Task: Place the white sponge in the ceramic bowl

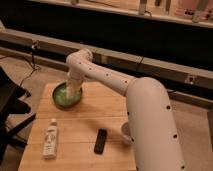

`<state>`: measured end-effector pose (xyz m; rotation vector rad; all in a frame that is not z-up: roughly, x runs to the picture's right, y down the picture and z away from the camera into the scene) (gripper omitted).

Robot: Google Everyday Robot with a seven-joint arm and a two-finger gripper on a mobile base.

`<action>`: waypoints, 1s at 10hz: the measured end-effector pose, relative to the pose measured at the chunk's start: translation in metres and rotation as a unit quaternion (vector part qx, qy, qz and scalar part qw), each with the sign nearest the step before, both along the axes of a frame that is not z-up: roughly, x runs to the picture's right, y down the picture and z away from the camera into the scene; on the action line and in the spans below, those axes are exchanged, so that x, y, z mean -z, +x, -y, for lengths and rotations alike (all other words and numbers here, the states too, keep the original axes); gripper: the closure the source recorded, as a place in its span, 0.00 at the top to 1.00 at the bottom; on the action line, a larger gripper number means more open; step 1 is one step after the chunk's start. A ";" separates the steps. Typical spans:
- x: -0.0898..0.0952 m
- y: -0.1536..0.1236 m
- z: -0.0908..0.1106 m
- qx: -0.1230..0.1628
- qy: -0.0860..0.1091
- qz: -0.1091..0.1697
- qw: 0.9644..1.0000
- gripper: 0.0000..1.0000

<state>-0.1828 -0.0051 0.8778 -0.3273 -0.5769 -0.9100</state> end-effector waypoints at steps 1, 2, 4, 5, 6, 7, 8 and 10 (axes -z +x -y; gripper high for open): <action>0.000 0.000 0.001 0.000 0.000 0.001 1.000 0.58; -0.001 -0.001 0.001 0.000 0.000 0.001 1.000 0.68; -0.002 -0.003 0.000 0.000 -0.001 0.003 1.000 0.74; -0.002 -0.004 0.000 0.000 -0.001 0.003 1.000 0.74; -0.003 -0.005 0.000 0.000 -0.001 0.004 1.000 0.74; -0.003 -0.004 0.000 -0.001 -0.002 0.004 1.000 0.74; -0.003 -0.004 0.000 -0.001 -0.002 0.004 1.000 0.74; -0.004 -0.004 0.001 -0.002 -0.002 0.004 1.000 0.74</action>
